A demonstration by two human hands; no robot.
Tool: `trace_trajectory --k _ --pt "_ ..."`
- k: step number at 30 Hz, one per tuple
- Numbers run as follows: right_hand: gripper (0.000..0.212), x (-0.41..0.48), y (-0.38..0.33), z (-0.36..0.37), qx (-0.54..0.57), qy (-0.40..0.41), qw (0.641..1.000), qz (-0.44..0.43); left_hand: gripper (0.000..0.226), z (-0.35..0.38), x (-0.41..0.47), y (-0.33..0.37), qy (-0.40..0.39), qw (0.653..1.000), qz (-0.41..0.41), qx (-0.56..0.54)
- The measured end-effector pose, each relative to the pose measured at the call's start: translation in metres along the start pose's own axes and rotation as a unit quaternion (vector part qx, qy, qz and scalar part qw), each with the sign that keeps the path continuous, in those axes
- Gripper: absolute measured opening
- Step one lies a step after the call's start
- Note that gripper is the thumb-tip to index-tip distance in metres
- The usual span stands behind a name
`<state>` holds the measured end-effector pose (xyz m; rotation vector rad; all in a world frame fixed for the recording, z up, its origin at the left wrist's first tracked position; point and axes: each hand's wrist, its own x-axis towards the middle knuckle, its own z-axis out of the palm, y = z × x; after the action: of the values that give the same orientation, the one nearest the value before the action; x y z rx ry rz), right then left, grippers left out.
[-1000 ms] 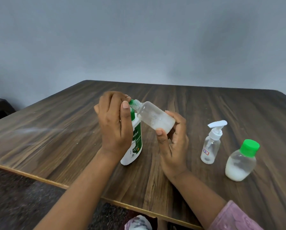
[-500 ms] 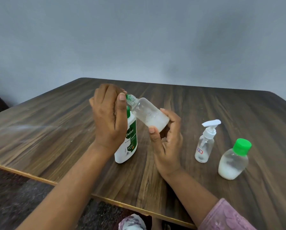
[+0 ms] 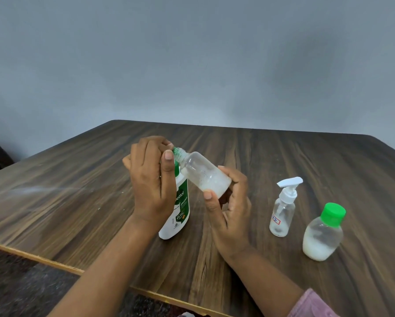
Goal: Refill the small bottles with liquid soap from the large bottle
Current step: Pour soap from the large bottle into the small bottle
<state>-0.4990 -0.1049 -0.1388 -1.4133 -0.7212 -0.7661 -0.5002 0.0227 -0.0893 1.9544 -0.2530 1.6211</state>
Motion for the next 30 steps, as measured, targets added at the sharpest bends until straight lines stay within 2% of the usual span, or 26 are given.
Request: trace_trajectory --k 30 --pt "0.04 0.0042 -0.0004 -0.0002 0.017 0.006 1.0 -0.02 0.024 0.0007 0.0004 0.0002 0.004 1.0 0.017 0.005"
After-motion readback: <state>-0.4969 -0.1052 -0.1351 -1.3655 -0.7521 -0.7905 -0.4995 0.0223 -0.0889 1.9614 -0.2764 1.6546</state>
